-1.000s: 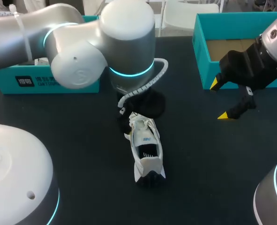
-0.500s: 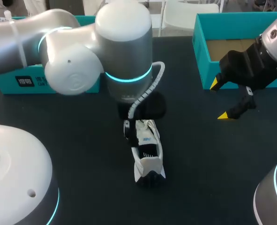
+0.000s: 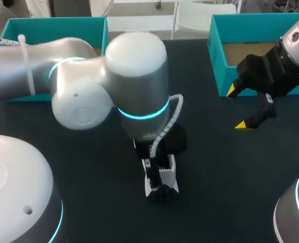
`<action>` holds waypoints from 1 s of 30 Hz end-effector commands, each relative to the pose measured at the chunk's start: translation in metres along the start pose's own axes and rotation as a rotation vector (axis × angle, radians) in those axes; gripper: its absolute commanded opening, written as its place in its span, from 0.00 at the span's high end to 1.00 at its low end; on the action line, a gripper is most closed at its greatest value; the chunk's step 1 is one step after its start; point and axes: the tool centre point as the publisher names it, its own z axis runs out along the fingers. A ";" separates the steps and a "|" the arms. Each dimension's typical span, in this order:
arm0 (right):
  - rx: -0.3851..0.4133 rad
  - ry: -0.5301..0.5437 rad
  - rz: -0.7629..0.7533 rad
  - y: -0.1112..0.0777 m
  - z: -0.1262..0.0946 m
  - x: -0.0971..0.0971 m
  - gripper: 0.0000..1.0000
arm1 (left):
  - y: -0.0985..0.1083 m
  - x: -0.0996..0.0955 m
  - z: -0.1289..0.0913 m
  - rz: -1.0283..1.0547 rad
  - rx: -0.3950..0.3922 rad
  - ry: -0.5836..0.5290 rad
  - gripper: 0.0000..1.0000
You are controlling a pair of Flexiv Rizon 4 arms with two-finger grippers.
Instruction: Take the shoe out of the shoebox, open the shoe tongue, remove and reinsert the insole, then place the shoe into the shoebox
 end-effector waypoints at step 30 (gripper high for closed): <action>0.003 0.004 0.001 0.001 0.002 -0.002 0.00 | -0.021 0.006 0.080 0.080 0.017 -0.019 0.07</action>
